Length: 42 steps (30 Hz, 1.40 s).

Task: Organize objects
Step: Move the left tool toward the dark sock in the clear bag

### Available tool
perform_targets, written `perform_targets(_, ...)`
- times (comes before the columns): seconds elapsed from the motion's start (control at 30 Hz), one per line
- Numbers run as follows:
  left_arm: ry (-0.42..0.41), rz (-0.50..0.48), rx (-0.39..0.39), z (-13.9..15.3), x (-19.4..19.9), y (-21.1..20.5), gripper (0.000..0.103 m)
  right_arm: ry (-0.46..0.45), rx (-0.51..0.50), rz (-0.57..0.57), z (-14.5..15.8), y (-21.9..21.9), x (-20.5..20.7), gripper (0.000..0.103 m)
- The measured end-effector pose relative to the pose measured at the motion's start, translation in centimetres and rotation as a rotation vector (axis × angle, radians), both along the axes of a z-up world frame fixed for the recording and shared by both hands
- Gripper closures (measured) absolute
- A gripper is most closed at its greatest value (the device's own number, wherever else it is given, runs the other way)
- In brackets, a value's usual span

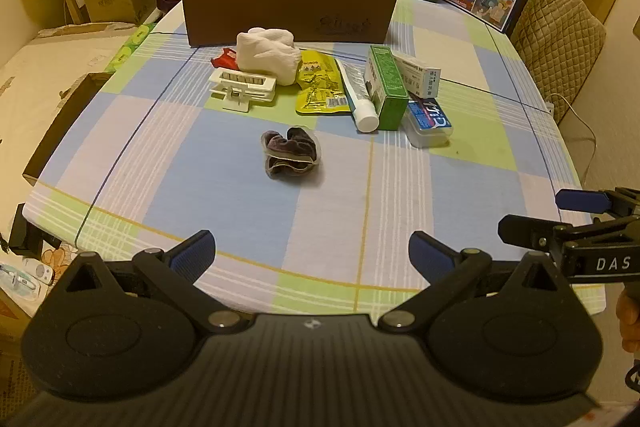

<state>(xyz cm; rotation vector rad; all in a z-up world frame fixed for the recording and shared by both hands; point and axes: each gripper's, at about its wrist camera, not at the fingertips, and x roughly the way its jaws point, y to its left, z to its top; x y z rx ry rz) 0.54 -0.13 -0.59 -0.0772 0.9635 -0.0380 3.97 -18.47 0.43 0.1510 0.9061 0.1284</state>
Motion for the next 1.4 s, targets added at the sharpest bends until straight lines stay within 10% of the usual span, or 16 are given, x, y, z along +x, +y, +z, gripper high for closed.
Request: perform_targets(1.4,0.004,0.004,-0.007,-0.1,0.2,0.3,0.001,0.002,-0.003,0.003,0.3,1.1,0.5,0.002)
